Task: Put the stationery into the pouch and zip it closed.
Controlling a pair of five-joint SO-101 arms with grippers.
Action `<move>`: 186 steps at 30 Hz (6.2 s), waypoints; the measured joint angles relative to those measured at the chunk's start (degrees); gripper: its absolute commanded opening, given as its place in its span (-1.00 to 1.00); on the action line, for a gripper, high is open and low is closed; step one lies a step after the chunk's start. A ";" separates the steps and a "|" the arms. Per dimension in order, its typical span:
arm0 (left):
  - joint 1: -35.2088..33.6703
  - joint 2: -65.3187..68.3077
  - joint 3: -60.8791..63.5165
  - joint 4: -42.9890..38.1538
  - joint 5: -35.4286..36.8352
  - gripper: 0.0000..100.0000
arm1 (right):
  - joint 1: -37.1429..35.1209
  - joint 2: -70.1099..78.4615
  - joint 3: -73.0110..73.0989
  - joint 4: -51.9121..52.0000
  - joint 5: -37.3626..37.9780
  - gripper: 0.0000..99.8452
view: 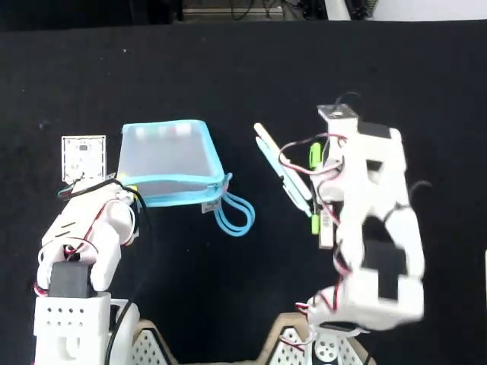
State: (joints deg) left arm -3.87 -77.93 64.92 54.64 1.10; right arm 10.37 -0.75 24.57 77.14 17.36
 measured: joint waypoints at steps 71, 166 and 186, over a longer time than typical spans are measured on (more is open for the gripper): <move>0.00 0.00 0.00 0.00 0.00 -0.94 | 3.52 23.03 -21.63 -10.99 -16.62 -0.72; 0.00 -0.09 2.29 -3.16 0.00 -0.94 | 21.71 22.59 -13.71 -7.12 35.25 -0.71; 0.00 -0.09 2.29 -3.16 0.00 -0.94 | 21.71 11.78 -13.45 -6.42 28.48 -0.98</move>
State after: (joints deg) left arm -3.87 -78.02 67.21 51.47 1.10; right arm 32.09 11.03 11.12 70.73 45.85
